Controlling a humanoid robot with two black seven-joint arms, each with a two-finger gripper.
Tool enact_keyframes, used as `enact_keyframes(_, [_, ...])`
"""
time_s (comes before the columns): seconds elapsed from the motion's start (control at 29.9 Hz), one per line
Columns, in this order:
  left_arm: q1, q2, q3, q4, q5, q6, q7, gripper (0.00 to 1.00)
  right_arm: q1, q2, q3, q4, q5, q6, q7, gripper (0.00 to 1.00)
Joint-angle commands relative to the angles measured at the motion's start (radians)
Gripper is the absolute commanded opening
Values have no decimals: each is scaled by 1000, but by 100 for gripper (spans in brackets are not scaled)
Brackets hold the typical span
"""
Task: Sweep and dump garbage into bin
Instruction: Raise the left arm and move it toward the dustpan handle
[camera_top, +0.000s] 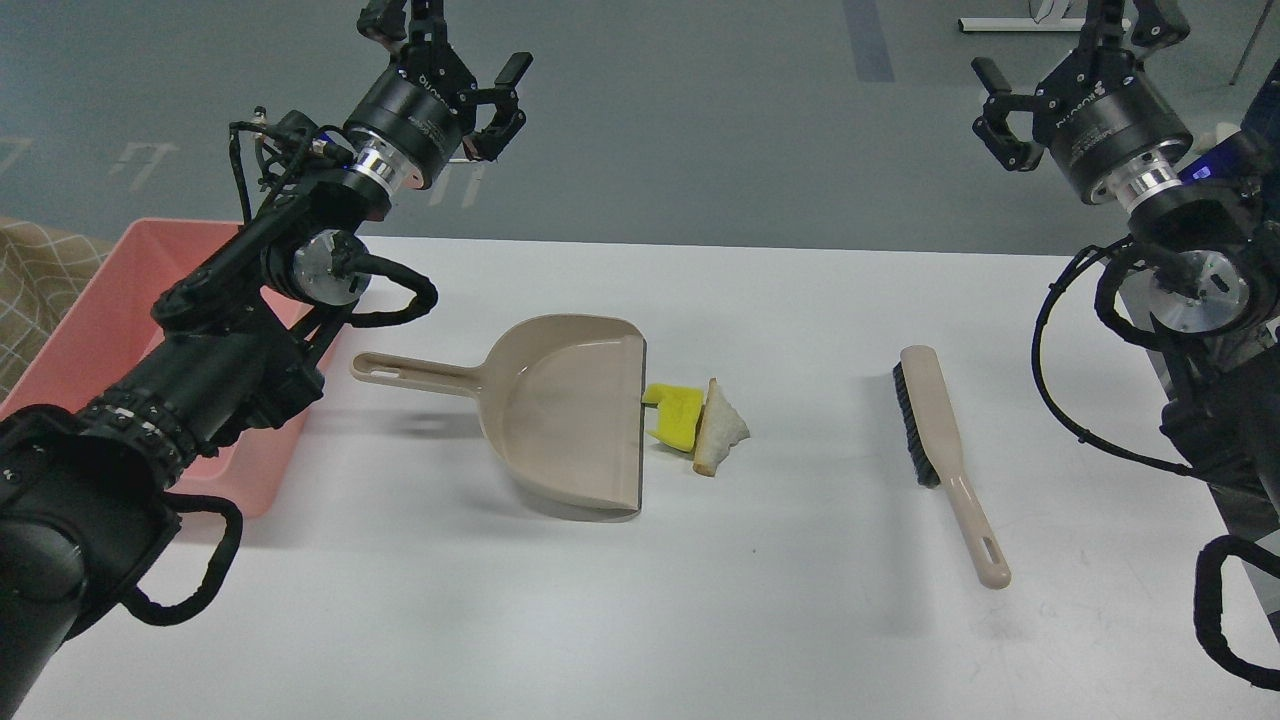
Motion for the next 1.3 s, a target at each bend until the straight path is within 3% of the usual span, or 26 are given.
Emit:
enact_keyframes(0.0, [1,-17,-2,-3,-1,8,-14,99,-4,0,0,2,0,-1,3,100])
enact_keyframes(0.3, [1,-25,0,-4,-3,26,-15,99,-3,-18,-32,3,-3,0,8,100])
enact_keyframes(0.57, [-4,-27,27,-12,0,63,23,99,8,-31,-41,3,-3,0,17,100])
enact_keyframes(0.84, [-5,-28,27,-37,-10,83,-1,99,8,-29,-41,3,-3,-2,17,100])
enact_keyframes(1.27, [-8,-20,37,-90,-10,106,-1,99,9,-31,-41,2,-4,-3,17,100])
